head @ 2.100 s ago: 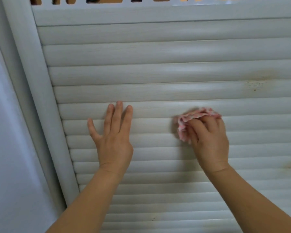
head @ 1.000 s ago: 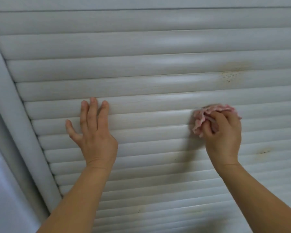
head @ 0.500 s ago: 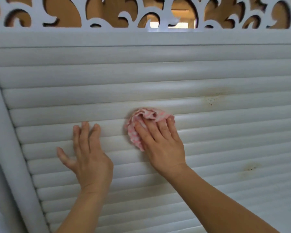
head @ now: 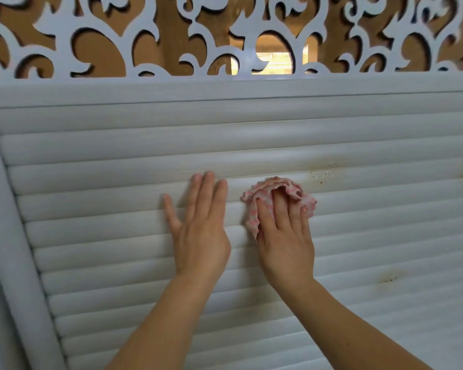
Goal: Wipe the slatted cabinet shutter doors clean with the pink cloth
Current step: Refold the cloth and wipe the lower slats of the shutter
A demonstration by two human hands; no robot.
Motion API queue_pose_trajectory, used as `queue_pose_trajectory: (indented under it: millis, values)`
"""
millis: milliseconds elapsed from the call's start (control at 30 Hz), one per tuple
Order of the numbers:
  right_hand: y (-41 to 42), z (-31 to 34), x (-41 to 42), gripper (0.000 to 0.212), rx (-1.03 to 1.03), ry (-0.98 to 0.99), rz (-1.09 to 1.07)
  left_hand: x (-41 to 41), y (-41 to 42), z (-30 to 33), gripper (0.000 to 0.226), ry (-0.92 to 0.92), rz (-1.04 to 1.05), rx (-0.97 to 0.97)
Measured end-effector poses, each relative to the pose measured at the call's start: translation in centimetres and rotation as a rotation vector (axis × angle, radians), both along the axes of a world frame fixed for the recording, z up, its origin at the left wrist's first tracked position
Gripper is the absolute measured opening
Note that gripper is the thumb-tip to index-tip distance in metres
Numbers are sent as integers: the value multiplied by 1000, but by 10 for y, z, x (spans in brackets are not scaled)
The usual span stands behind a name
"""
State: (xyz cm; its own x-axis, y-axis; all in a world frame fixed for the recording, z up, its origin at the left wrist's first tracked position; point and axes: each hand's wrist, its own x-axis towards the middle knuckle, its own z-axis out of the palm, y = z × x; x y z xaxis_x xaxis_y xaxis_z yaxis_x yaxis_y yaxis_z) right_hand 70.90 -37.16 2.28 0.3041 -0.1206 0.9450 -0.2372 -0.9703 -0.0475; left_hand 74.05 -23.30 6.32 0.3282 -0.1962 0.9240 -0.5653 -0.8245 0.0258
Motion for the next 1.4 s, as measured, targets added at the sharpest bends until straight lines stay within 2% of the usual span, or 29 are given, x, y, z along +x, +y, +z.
queue_pose_trajectory:
  millis: [67,267,467,533,633,700,767,1033,1167,1233,1400]
  values:
    - [-1,7,-1,54,-8,9,19,0,-9,7,73,-6,-16,40]
    - [19,41,8,52,-91,17,53,3,-7,9,65,-71,-57,-5]
    - [-2,48,-2,45,-254,-20,30,7,-6,6,74,-88,-53,-28]
    - [-21,46,-9,45,-201,-13,-17,9,-4,4,80,-74,-34,-1]
    - [-43,39,-18,44,36,-15,-66,12,1,-2,86,-57,-14,50]
    - [-40,37,-18,46,200,-32,-44,15,1,-6,86,-51,-10,70]
    - [-25,39,-13,48,271,-51,-37,17,0,-9,86,-42,-17,67]
    - [25,67,10,46,-43,-98,25,18,0,-9,72,-83,-41,48]
    - [0,79,3,44,-190,-128,19,19,2,-9,73,-116,-26,54]
    - [-27,79,-4,46,-152,-151,-10,20,3,-9,76,-120,-24,59]
    - [-53,80,-9,45,118,-212,-29,21,2,-10,77,-129,-44,35]
